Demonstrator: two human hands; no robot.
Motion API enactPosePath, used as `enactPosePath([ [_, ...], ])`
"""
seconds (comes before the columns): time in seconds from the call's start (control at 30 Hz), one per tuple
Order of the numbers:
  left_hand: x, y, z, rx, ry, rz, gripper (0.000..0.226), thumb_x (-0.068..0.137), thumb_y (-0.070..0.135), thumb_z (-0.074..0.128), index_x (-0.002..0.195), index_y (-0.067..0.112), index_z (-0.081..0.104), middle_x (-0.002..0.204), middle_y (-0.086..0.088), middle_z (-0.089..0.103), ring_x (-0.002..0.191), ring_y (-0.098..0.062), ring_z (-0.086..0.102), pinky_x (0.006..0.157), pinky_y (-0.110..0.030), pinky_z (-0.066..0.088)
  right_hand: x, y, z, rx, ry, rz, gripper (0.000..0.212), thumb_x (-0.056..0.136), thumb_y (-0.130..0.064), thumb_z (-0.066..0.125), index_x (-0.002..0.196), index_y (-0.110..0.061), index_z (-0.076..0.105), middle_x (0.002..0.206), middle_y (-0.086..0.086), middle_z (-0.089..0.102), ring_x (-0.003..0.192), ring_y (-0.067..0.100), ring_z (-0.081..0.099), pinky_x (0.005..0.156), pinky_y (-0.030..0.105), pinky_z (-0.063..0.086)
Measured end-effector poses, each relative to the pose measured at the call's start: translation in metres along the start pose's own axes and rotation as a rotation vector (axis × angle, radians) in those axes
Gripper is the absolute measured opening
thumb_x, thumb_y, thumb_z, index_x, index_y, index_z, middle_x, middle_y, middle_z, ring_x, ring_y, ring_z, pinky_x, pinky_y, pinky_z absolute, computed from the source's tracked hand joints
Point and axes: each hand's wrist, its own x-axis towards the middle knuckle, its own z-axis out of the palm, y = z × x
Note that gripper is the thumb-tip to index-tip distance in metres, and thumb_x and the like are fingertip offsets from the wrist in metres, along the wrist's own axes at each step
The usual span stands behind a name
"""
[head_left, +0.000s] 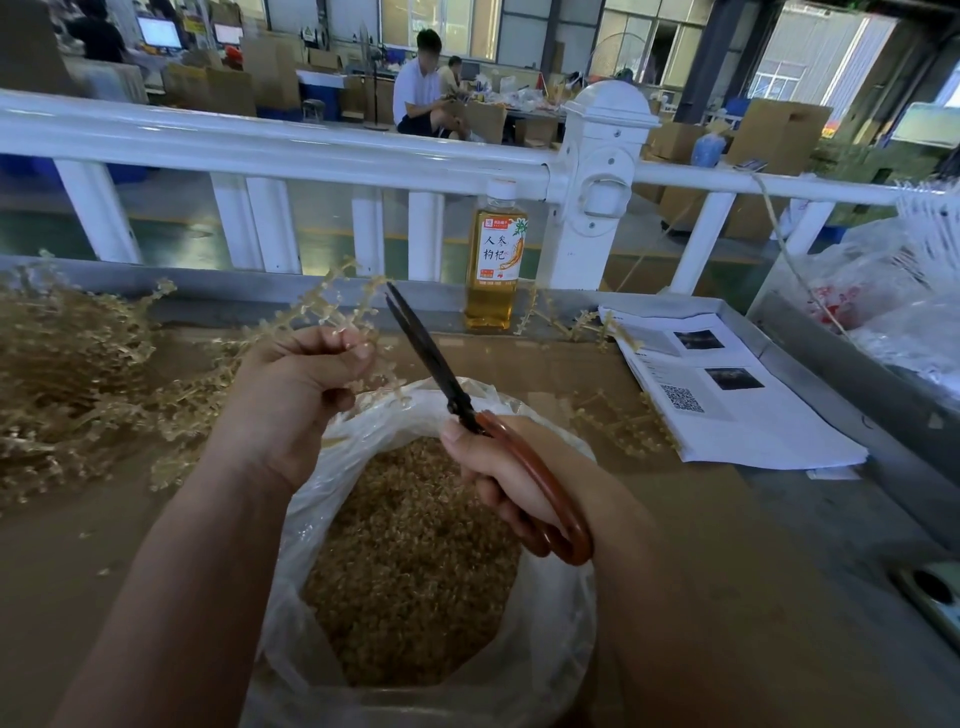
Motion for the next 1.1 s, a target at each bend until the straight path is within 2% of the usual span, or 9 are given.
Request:
enactPosePath([
  [0.1, -0.002, -0.001, 0.002, 0.089, -0.007, -0.05, 0.04, 0.078, -0.004, 0.06, 0.046, 0.021, 0.059, 0.054, 0.013, 0.057, 0.055, -0.001, 0.055, 0.044, -0.016, 0.034, 0.002, 0.002, 0.002, 0.093, 0.098, -0.048, 0.033, 0.091, -0.05, 0.047, 0.081, -0.019, 0.053, 0.053, -0.002, 0.051, 0.041, 0.013, 0.044, 0.045, 0.026, 0.039],
  [0.23, -0.006, -0.002, 0.009, 0.193, -0.062, -0.121, 0.024, 0.073, -0.006, 0.063, 0.059, 0.013, 0.061, 0.057, 0.006, 0.059, 0.057, -0.005, 0.051, 0.043, -0.015, 0.036, 0.006, 0.003, 0.008, 0.231, 0.266, -0.128, 0.022, 0.085, -0.038, 0.063, 0.078, -0.019, 0.054, 0.048, -0.007, 0.058, 0.039, 0.006, 0.051, 0.042, 0.019, 0.042],
  [0.37, -0.01, -0.003, 0.014, 0.278, -0.149, -0.195, 0.017, 0.071, -0.005, 0.066, 0.061, 0.009, 0.064, 0.058, 0.003, 0.061, 0.061, -0.011, 0.052, 0.054, -0.025, 0.034, 0.015, 0.006, 0.011, 0.258, 0.435, -0.2, 0.029, 0.075, -0.024, 0.076, 0.075, -0.029, 0.047, 0.073, -0.009, 0.065, 0.066, 0.01, 0.062, 0.069, 0.032, 0.053],
  [0.53, -0.014, -0.003, 0.017, 0.36, -0.227, -0.227, 0.009, 0.073, -0.004, 0.065, 0.068, 0.004, 0.063, 0.061, -0.003, 0.058, 0.058, -0.011, 0.051, 0.054, -0.025, 0.036, 0.015, 0.006, 0.013, 0.313, 0.492, -0.245, 0.035, 0.069, -0.008, 0.076, 0.068, -0.03, 0.049, 0.077, -0.009, 0.067, 0.078, 0.019, 0.068, 0.079, 0.044, 0.056],
  [0.67, -0.014, -0.004, 0.019, 0.306, -0.203, -0.21, 0.006, 0.072, -0.01, 0.064, 0.077, -0.009, 0.063, 0.068, -0.008, 0.061, 0.066, -0.016, 0.057, 0.064, -0.023, 0.048, 0.016, 0.006, 0.013, 0.299, 0.509, -0.271, 0.035, 0.071, -0.009, 0.075, 0.067, -0.031, 0.048, 0.074, -0.01, 0.066, 0.07, 0.014, 0.066, 0.071, 0.034, 0.057],
  [0.77, -0.015, -0.003, 0.019, 0.339, -0.196, -0.124, 0.007, 0.069, -0.007, 0.068, 0.074, -0.008, 0.064, 0.072, -0.002, 0.063, 0.066, -0.006, 0.061, 0.055, -0.009, 0.046, 0.017, 0.006, 0.012, 0.255, 0.518, -0.29, 0.036, 0.071, -0.013, 0.075, 0.068, -0.032, 0.045, 0.073, -0.015, 0.064, 0.068, 0.005, 0.064, 0.064, 0.022, 0.052],
  [0.9, -0.018, -0.002, 0.019, 0.455, -0.244, -0.079, 0.009, 0.069, -0.006, 0.07, 0.07, 0.003, 0.069, 0.068, -0.007, 0.065, 0.066, -0.011, 0.059, 0.062, -0.019, 0.048, 0.018, 0.008, 0.014, 0.159, 0.5, -0.291, 0.033, 0.072, -0.022, 0.075, 0.071, -0.032, 0.044, 0.075, -0.015, 0.06, 0.072, 0.0, 0.059, 0.064, 0.015, 0.048],
  [0.97, -0.018, -0.002, 0.019, 0.569, -0.24, -0.045, 0.012, 0.068, -0.004, 0.072, 0.066, 0.008, 0.07, 0.068, -0.013, 0.063, 0.066, -0.018, 0.055, 0.067, -0.031, 0.045, 0.019, 0.008, 0.017, 0.096, 0.469, -0.272, 0.031, 0.074, -0.028, 0.073, 0.074, -0.033, 0.043, 0.078, -0.015, 0.057, 0.073, 0.0, 0.055, 0.06, 0.015, 0.043],
  [1.1, -0.018, 0.0, 0.021, 0.725, -0.197, 0.044, 0.018, 0.067, 0.004, 0.077, 0.061, 0.02, 0.071, 0.058, -0.006, 0.059, 0.054, -0.012, 0.048, 0.057, -0.026, 0.04, 0.021, 0.007, 0.018, 0.106, 0.441, -0.221, 0.03, 0.078, -0.028, 0.071, 0.076, -0.032, 0.042, 0.084, -0.011, 0.057, 0.081, 0.01, 0.059, 0.07, 0.025, 0.05],
])
